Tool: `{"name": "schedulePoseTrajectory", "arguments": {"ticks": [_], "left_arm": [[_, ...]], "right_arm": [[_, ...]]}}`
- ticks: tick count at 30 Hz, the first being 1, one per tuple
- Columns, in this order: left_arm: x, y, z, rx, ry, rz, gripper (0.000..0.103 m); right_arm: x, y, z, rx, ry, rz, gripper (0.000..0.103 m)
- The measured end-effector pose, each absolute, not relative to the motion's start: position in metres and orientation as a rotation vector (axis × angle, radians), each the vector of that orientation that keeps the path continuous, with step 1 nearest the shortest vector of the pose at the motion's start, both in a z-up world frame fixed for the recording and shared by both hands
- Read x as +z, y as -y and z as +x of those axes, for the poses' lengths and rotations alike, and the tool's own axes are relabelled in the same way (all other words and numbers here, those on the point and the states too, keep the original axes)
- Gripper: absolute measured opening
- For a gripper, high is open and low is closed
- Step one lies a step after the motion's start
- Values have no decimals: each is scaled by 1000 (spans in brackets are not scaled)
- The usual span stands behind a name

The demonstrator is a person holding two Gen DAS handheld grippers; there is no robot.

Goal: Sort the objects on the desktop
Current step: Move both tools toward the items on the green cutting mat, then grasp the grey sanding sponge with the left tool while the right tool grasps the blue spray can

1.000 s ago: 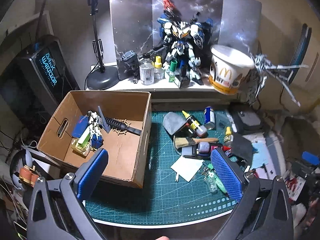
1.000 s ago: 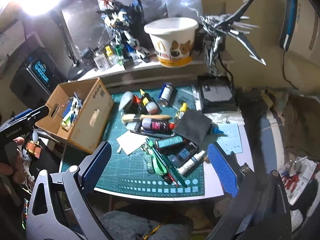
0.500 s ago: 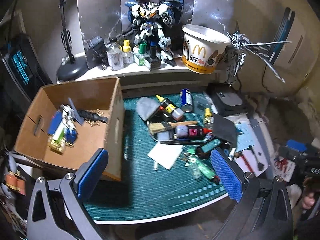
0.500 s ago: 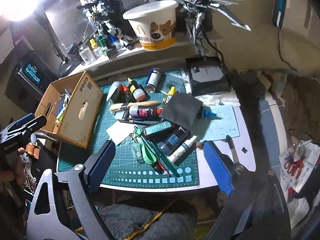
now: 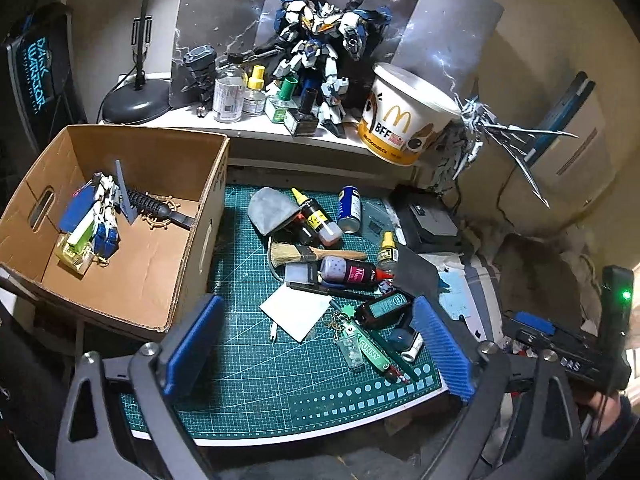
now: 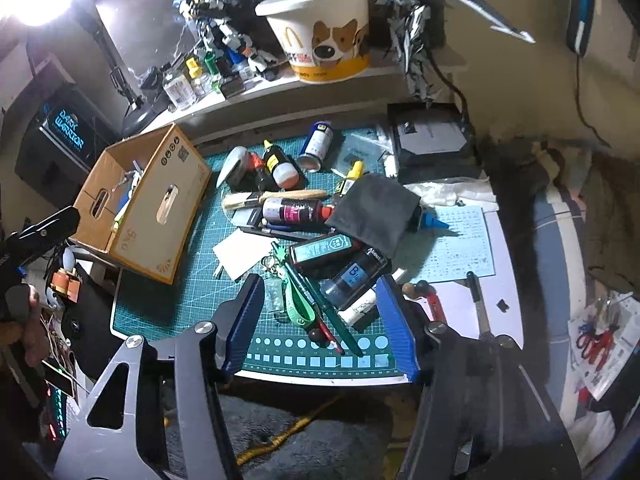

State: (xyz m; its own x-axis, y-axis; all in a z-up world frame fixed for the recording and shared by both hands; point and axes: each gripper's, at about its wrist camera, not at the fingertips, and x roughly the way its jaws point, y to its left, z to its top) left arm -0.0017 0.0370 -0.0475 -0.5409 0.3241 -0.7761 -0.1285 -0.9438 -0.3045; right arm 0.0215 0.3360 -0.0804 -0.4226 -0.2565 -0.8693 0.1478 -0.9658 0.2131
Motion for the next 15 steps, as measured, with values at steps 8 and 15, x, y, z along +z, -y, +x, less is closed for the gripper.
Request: {"name": "schedulePoseTrajectory", "arguments": {"ticks": [8, 15], "left_arm": [[-72, -43, -21, 2483, 233, -1361, 41], [-111, -64, -63, 2460, 244, -1419, 28]], "right_arm": [[-86, -333, 11, -2497, 174, 1522, 56], [-110, -345, -31, -2469, 233, 1490, 55]]}}
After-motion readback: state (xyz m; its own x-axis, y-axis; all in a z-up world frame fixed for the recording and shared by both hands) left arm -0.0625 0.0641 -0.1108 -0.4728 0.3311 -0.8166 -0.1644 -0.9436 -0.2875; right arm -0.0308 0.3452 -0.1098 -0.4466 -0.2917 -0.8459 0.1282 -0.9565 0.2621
